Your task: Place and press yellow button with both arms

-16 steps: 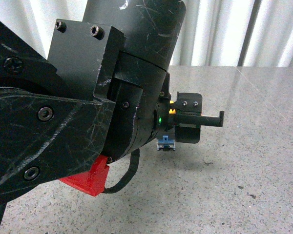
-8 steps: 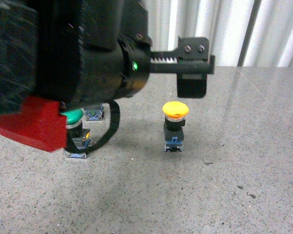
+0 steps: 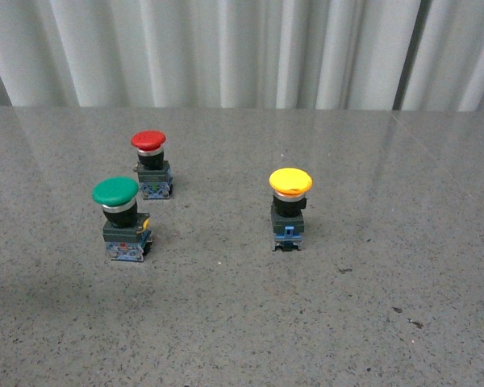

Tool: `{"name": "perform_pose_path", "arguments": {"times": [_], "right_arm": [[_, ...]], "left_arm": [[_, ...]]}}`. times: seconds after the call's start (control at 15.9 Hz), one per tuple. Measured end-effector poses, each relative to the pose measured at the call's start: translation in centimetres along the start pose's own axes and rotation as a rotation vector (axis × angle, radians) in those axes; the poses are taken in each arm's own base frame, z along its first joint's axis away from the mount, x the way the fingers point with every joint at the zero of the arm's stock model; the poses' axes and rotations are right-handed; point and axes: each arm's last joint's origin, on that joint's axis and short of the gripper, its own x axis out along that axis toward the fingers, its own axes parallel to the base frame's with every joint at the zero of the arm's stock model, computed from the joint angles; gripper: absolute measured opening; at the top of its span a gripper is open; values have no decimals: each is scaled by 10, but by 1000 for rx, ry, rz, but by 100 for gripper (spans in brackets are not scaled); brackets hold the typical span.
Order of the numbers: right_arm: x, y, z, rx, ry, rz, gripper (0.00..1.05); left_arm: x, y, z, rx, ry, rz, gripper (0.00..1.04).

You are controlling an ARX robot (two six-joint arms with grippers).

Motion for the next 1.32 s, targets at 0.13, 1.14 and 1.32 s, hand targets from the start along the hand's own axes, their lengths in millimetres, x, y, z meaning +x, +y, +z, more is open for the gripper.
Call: {"name": "perform_pose_path", "arguments": {"times": [0.13,1.14,1.32], "right_arm": [[0,0,0,0,-1,0,98],[0,0,0,0,0,0,98],[0,0,0,0,1,0,98]], "left_arm": [[-46,16,-18,2,135,51,85],[-119,40,-101,-62,190,49,2],[-121,40,-112,-63,201,53,2]]}}
